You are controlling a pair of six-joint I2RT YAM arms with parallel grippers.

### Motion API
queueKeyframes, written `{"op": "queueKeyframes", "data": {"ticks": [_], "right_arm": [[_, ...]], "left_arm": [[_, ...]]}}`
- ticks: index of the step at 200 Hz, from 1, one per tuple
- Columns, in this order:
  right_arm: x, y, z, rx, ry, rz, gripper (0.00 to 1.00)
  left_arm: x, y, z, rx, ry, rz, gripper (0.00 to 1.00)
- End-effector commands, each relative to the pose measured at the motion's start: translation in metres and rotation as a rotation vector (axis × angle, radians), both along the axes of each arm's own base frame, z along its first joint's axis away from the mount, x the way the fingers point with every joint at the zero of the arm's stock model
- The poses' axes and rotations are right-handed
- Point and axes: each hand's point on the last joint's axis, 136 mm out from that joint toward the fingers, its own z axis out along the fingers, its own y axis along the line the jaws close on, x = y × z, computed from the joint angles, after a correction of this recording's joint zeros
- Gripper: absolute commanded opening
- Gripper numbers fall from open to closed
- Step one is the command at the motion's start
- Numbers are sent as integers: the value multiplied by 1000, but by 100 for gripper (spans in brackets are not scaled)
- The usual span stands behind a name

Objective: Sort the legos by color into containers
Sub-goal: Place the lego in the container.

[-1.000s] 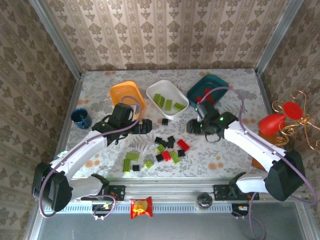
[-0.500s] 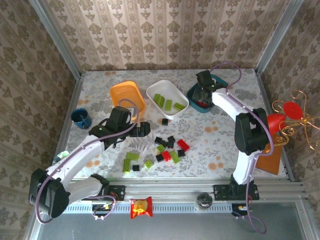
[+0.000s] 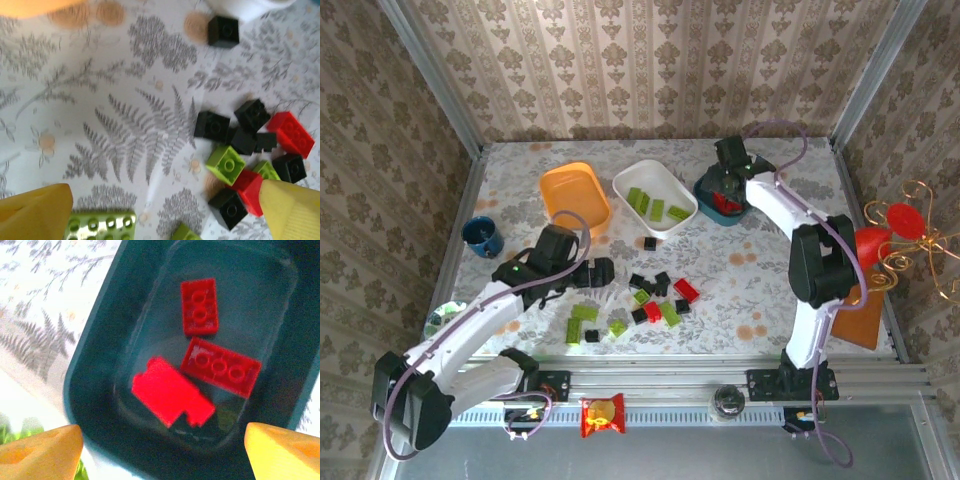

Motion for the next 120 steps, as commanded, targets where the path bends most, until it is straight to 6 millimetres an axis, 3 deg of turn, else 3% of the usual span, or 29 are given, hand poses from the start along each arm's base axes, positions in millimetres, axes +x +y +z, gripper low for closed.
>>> {"op": "queueKeyframes", "data": {"ticks": [1, 34, 61, 94, 120], "right_arm": [[-27, 29, 27, 29, -68, 61, 86], [-73, 52, 10, 32, -43, 135, 86], [-94, 57, 4, 50, -35, 159, 86], [-101, 57, 9, 62, -46, 172, 86], [-100, 57, 14, 61, -56, 179, 86]], "left_arm": [[-34, 19, -25, 83, 135, 32, 93], [-72, 38, -39, 170, 238, 69, 91], [-99, 60, -55, 232, 323, 136, 92], [-102, 71, -68, 269, 340, 191, 83], [-96, 65, -79, 273, 342, 176, 80]]}}
